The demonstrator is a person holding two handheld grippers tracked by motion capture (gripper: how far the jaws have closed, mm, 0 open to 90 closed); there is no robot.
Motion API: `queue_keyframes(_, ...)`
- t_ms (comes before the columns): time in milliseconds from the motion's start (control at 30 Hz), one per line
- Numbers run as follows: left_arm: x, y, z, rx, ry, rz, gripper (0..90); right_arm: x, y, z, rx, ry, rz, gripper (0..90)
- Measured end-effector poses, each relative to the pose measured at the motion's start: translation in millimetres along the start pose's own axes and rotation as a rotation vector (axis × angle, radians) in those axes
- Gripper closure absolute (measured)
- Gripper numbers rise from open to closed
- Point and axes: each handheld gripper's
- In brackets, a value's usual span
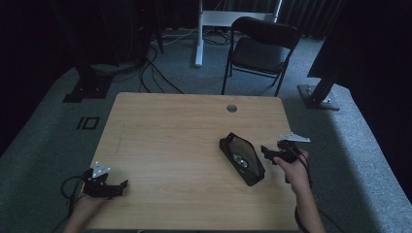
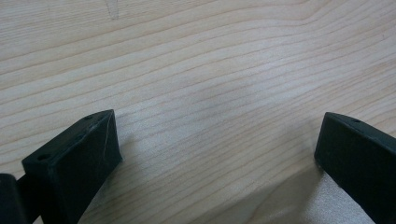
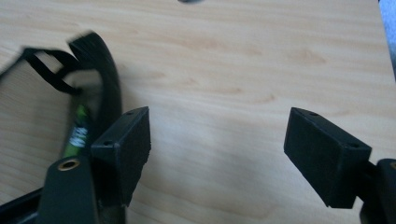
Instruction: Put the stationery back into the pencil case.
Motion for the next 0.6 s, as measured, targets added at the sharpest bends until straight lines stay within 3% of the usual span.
queue_keyframes(133,0.0,0.0,0.0,0.0,0.0,0.0,0.1,8.0,-14.1,-11.0,-0.029,-0.003,-0.014,22.0)
queue_keyframes(600,0.0,0.0,0.0,0.0,0.0,0.0,0.1,11.0,-38.6,-26.2,-0.073,-0.01,-0.016,19.9)
Point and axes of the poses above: each handheld gripper's, and its own axes: z roughly backward along the jaws, y roughly out of its top, x roughly to its right, and after that the axes turned 15 degrees about -x, right-handed
